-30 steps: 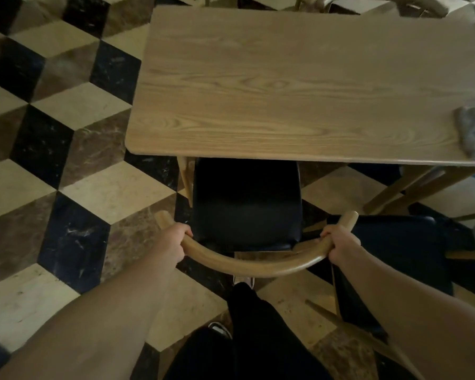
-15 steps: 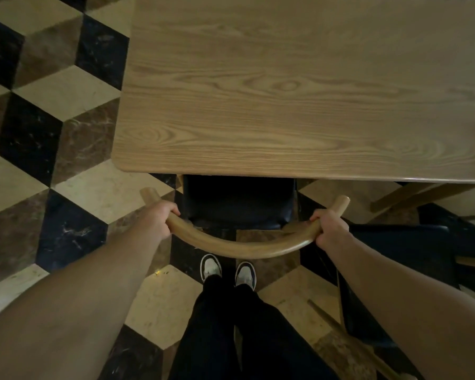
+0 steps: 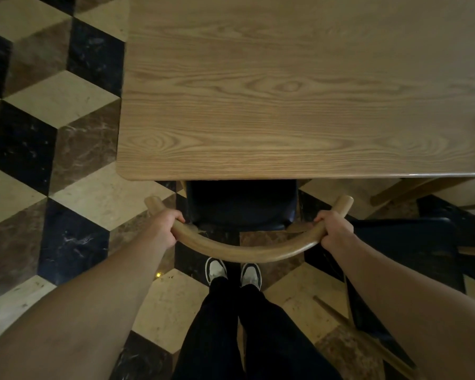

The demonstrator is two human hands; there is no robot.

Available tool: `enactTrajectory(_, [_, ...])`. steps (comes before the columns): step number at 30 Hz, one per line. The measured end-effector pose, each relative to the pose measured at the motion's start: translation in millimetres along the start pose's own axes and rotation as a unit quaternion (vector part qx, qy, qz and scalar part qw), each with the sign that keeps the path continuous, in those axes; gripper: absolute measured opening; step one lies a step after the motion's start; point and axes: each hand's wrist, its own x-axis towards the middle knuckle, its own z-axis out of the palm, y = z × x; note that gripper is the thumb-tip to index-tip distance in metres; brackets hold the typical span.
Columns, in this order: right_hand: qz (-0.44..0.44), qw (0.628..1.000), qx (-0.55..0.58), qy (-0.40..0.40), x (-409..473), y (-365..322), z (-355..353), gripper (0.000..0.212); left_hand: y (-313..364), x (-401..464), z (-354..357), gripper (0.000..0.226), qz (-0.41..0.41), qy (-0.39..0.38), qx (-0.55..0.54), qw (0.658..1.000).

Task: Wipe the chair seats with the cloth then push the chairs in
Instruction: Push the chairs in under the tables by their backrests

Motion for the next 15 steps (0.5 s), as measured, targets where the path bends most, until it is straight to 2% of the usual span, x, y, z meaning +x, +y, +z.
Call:
enactTrajectory(7, [-0.015, 1.0, 0.001, -0.001, -4.9, 1.2, 1.2, 0.048, -1.6, -0.4, -2.3, 0.041, 0.007, -0.011, 0.001, 1.0])
enactTrajectory(10, [-0.013, 1.0, 0.012, -0.013, -1.5, 1.2, -0.2, 0.055, -3.2, 1.3, -2.8, 0.045, 0.015, -0.014, 0.011, 1.0])
enactTrajectory(15, [-0.032, 0.999, 0.013, -0.04, 4.3, 1.6, -3.6, 0.062, -8.3, 2.9, 0.3, 0.04, 0.046, 0.01, 0.036, 0.998])
